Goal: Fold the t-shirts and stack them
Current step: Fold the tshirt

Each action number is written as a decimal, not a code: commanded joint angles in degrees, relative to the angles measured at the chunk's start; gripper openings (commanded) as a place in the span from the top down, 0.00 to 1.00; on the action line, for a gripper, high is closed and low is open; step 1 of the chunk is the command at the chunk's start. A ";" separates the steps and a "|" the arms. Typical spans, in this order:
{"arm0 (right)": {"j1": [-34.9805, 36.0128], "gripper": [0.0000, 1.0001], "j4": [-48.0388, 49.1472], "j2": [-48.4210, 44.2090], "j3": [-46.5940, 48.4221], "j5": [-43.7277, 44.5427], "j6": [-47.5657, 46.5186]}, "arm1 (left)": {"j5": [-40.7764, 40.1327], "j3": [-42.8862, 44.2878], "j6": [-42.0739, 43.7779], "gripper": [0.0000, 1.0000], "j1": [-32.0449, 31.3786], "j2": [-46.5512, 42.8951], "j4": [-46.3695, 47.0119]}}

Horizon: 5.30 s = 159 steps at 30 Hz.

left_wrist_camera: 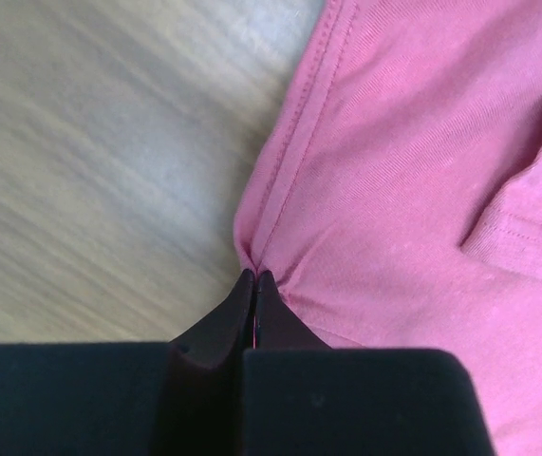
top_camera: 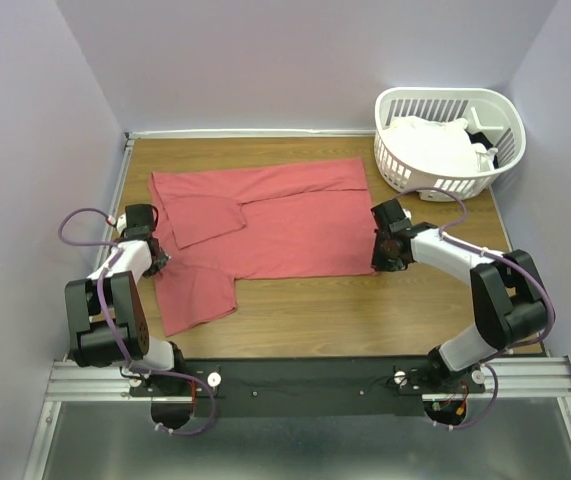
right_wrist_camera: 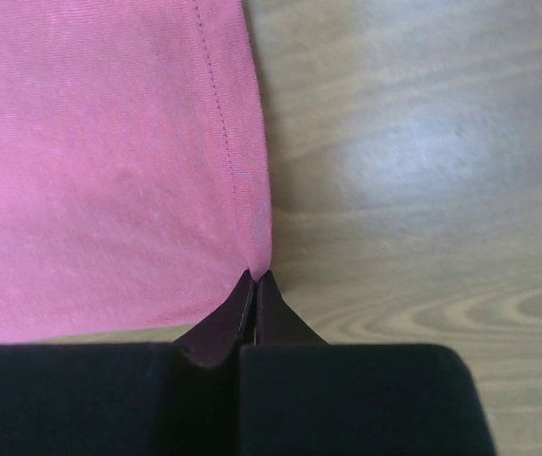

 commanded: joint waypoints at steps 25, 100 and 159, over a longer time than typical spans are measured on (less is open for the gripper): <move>-4.13 1.00 -12.60 11.26 24.56 4.59 -7.58 | 2.35 17.96 -0.56 1.00 1.17 4.66 -9.41; -4.22 0.73 -3.99 25.79 36.61 11.36 -8.19 | 3.76 21.92 -0.65 0.77 0.91 14.61 1.57; 0.44 0.21 -2.67 -3.67 14.55 3.27 -11.18 | -7.31 27.88 -1.53 0.99 -18.25 11.69 -11.96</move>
